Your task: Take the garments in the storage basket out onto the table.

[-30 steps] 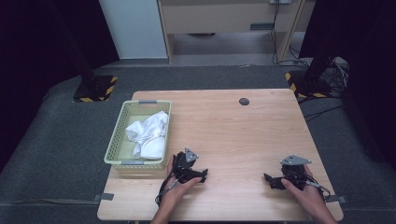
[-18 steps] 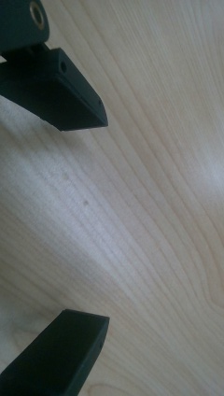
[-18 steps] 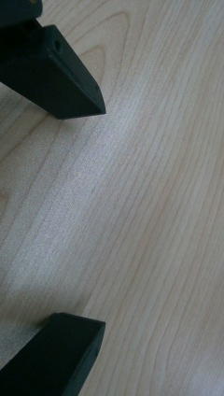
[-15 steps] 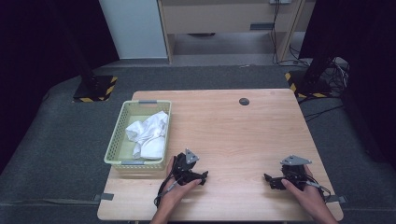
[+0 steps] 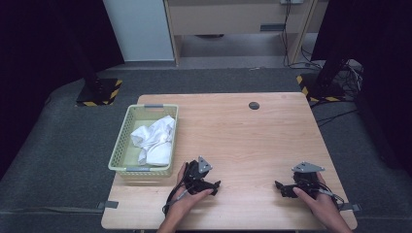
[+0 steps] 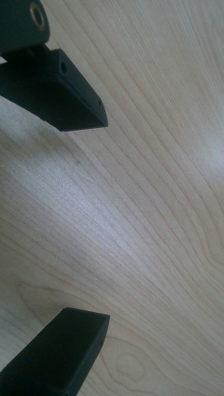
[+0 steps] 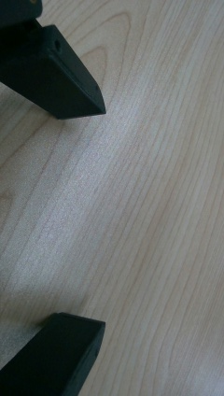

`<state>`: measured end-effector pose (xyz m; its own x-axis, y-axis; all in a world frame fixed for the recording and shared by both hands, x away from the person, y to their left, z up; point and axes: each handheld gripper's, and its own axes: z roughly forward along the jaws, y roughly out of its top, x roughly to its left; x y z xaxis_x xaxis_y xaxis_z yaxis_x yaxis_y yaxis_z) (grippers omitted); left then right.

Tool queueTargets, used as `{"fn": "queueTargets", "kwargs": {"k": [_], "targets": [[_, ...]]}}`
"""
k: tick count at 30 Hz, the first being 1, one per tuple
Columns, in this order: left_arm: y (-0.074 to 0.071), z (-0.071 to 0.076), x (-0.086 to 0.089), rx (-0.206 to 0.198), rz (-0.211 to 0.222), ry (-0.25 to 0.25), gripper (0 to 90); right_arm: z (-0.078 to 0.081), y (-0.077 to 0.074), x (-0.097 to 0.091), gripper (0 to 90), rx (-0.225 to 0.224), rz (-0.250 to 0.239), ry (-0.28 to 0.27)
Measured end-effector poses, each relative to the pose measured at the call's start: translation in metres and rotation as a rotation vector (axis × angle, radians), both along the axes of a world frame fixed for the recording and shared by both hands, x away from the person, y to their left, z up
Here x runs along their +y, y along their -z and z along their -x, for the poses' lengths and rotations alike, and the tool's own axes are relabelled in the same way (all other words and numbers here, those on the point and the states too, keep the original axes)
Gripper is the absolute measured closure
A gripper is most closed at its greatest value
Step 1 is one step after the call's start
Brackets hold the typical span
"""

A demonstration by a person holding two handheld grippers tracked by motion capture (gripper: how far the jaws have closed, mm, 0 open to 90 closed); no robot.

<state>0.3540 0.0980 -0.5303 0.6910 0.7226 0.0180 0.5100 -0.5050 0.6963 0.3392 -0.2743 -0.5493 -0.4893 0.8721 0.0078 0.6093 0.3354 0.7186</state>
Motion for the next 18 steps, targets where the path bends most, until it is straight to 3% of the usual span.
{"fn": "queueTargets", "kwargs": {"k": [5,10,14,18], "targets": [[0.003,0.003,0.0,0.014,-0.004,-0.003,5.6,0.0,0.0,0.0,0.4,-0.001,0.001,-0.001],[-0.006,-0.001,-0.001,0.025,-0.016,-0.013,5.8,-0.001,0.0,0.0,0.4,-0.001,-0.002,0.003],[-0.012,-0.009,-0.008,0.019,-0.092,0.004,6.3,-0.003,0.0,0.001,0.4,-0.003,-0.001,-0.006],[-0.024,-0.015,-0.012,0.017,-0.117,0.016,6.3,-0.004,0.0,0.001,0.4,-0.003,0.0,-0.006]]}}
